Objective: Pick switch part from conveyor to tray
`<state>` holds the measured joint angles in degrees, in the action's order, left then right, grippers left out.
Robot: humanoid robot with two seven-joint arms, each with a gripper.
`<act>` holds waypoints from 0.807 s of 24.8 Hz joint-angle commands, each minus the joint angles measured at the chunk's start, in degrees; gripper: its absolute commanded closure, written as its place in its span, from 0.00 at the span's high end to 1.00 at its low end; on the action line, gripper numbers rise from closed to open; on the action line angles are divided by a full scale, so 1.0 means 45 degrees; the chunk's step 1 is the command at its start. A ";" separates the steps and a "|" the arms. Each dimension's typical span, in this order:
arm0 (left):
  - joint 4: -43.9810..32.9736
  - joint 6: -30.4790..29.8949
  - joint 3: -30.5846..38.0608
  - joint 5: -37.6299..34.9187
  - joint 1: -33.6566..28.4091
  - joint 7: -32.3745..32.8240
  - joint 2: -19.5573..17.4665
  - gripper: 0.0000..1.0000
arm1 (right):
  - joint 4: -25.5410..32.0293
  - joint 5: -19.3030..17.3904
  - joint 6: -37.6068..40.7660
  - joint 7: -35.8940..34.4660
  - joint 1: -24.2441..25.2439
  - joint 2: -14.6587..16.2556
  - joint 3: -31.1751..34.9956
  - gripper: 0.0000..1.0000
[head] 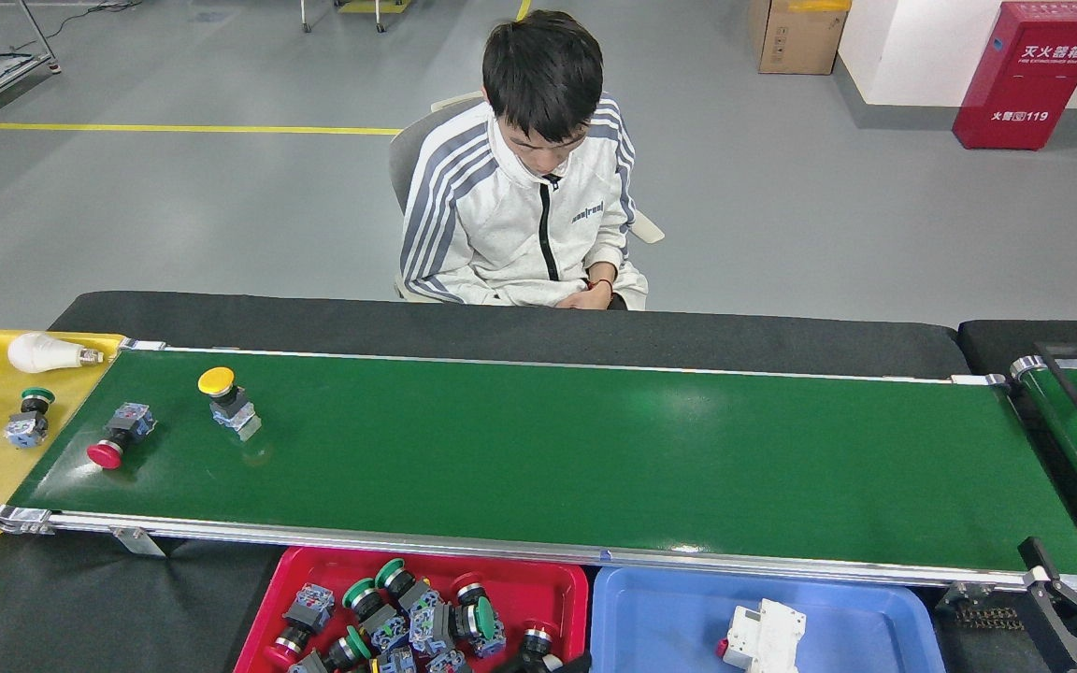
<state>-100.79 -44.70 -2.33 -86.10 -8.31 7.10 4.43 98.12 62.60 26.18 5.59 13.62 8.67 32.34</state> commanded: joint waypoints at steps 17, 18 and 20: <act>0.5190 0.2767 0.6630 0.0206 0.2336 -0.1207 -0.4265 0.99 | -0.0105 0.0718 -0.0135 0.0047 -0.0683 0.0007 -0.1893 0.99; 0.5229 0.2669 0.6846 0.0304 0.2161 -0.1207 -0.4422 0.99 | -0.0105 0.0836 -0.0213 0.0047 -0.0722 0.0007 -0.2147 0.99; 0.5190 0.2141 0.7002 0.0773 0.1613 -0.1207 -0.4539 0.99 | -0.0105 0.0973 -0.0525 0.0047 -0.0723 0.0007 -0.2479 0.99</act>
<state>-76.93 -33.43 28.47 -83.43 -0.55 2.32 -15.08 97.05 66.77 24.83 5.73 10.94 8.58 21.59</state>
